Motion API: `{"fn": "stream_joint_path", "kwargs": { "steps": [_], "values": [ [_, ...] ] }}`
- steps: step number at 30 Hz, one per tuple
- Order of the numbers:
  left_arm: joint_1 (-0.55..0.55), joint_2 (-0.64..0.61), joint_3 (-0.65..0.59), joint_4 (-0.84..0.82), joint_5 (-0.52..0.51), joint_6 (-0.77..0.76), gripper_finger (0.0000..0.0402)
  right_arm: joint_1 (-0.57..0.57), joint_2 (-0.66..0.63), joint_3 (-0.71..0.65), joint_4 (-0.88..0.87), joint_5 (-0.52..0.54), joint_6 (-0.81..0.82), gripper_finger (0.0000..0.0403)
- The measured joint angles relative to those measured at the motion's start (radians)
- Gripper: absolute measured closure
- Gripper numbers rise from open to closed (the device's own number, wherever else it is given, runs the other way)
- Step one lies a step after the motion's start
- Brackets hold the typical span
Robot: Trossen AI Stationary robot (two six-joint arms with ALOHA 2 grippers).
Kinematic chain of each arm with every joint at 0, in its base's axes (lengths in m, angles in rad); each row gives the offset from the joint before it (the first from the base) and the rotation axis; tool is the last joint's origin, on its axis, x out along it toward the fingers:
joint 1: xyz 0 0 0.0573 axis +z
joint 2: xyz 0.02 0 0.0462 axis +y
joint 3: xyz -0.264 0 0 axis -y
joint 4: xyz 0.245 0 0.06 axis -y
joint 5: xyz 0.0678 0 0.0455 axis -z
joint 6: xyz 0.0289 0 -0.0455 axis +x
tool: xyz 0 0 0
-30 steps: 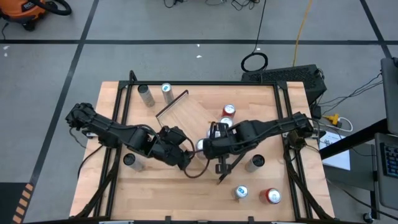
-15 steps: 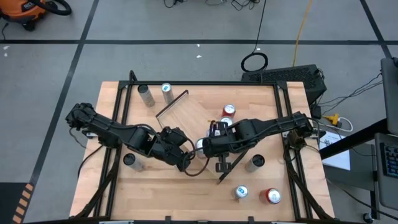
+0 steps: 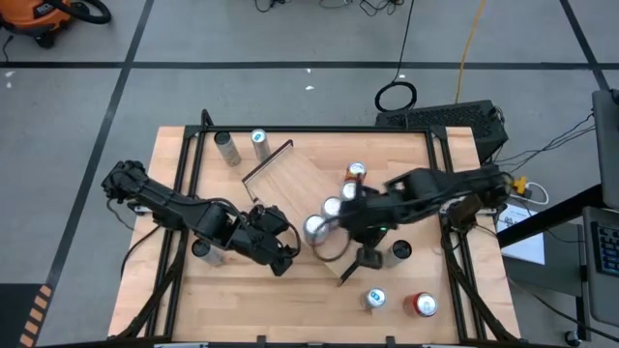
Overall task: Place canned beverage on shelf
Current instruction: Put the top red soda can on the shelf aligned with the other red soda can
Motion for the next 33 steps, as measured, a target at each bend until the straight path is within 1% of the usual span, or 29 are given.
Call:
{"fn": "stream_joint_path", "kwargs": {
  "steps": [4, 11, 15, 21, 25, 29, 33],
  "values": [
    [-0.018, 0.0, 0.004, 0.008, 0.0, -0.018, 0.0073, 0.063, -0.067, 0.0, -0.033, -0.011, 0.127, 0.0399],
    [-0.032, -0.001, 0.005, 0.005, 0.007, -0.023, 0.0073, 0.212, -0.159, 0.0, -0.107, -0.001, 0.307, 0.0399],
    [-0.032, -0.001, 0.005, 0.004, 0.007, -0.039, 0.0073, 0.302, -0.175, 0.0, -0.112, 0.031, 0.362, 0.0399],
    [-0.032, -0.001, 0.005, 0.007, 0.0, -0.101, 0.0073, 0.399, -0.178, 0.0, -0.112, 0.098, 0.434, 0.0399],
    [-0.032, -0.001, 0.005, 0.016, -0.002, -0.168, 0.0073, 0.472, -0.178, 0.0, -0.113, 0.106, 0.511, 0.0399],
    [-0.036, -0.001, 0.006, 0.052, 0.014, -0.182, 0.0073, 0.547, -0.178, 0.0, -0.113, 0.167, 0.554, 0.0399],
    [-0.048, -0.001, 0.006, 0.081, 0.024, -0.214, 0.0073, 0.562, -0.178, 0.0, -0.112, 0.287, 0.535, 0.0399]
  ]
}}
